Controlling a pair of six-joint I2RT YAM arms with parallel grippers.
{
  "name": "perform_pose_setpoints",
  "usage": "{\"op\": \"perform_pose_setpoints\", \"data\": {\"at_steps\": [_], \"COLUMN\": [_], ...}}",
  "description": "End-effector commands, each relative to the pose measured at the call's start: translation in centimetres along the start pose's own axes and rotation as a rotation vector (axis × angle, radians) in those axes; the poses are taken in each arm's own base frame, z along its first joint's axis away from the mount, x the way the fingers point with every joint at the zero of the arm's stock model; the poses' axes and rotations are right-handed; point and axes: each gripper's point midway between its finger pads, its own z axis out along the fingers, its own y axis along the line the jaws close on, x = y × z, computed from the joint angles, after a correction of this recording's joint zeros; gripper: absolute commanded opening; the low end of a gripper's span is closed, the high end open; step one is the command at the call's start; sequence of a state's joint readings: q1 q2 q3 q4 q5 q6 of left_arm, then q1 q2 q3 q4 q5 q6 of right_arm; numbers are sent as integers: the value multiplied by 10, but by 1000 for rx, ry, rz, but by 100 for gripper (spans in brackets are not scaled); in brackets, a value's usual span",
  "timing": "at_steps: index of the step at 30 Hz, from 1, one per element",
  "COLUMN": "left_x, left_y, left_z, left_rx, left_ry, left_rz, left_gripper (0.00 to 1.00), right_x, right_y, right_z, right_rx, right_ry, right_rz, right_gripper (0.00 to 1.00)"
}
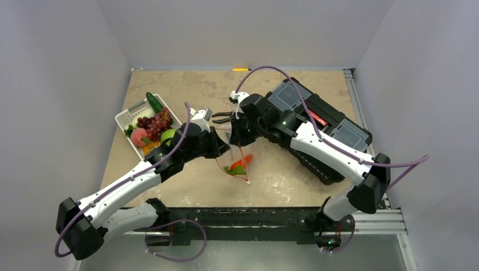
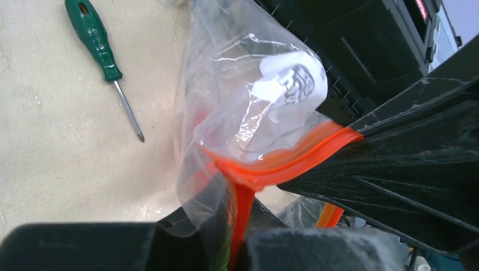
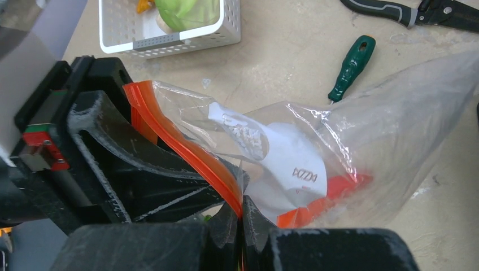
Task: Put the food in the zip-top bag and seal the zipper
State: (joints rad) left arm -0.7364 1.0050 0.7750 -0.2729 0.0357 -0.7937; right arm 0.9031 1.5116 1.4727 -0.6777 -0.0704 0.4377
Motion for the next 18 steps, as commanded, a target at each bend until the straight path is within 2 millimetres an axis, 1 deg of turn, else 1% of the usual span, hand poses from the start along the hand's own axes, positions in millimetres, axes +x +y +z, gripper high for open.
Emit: {"op": "perform_pose_setpoints", "data": {"at_steps": [1, 2, 4, 7, 11, 13, 15, 16, 18], "left_x": [-30, -30, -28, -24, -21, -20, -22, -23, -26], "left_y": [-23, -23, -20, -16, -15, -16, -14, -13, -13], "left_z": [-17, -19, -23, -27, -30, -32, -34, -35, -37], "left_rx": [69, 71, 66, 60, 69, 77, 66, 62, 55], "left_ry": [-117, -118, -115, -109, -116, -122, -137, -145, -161], "left_rz": [13, 17, 21, 19, -16, -37, -67, -83, -120], "left_gripper": [2, 0, 0, 0, 0, 0, 0, 0, 0], "right_x": [-5, -3, 3, 12, 19, 21, 22, 23, 28], "right_y": [1, -1, -1, 4, 0, -5, -10, -12, -13], "right_z": [-16, -16, -14, -12, -12, -13, -16, -20, -28], "right_rx": [7, 14, 28, 60, 143, 184, 235, 265, 311], "right_ry": [-42, -38, -29, -17, -28, -32, -46, -59, -83], "right_rz": [-18, -25, -43, -80, -115, -111, -114, -115, -119], "right_gripper": [0, 0, 0, 0, 0, 15, 34, 43, 56]}}
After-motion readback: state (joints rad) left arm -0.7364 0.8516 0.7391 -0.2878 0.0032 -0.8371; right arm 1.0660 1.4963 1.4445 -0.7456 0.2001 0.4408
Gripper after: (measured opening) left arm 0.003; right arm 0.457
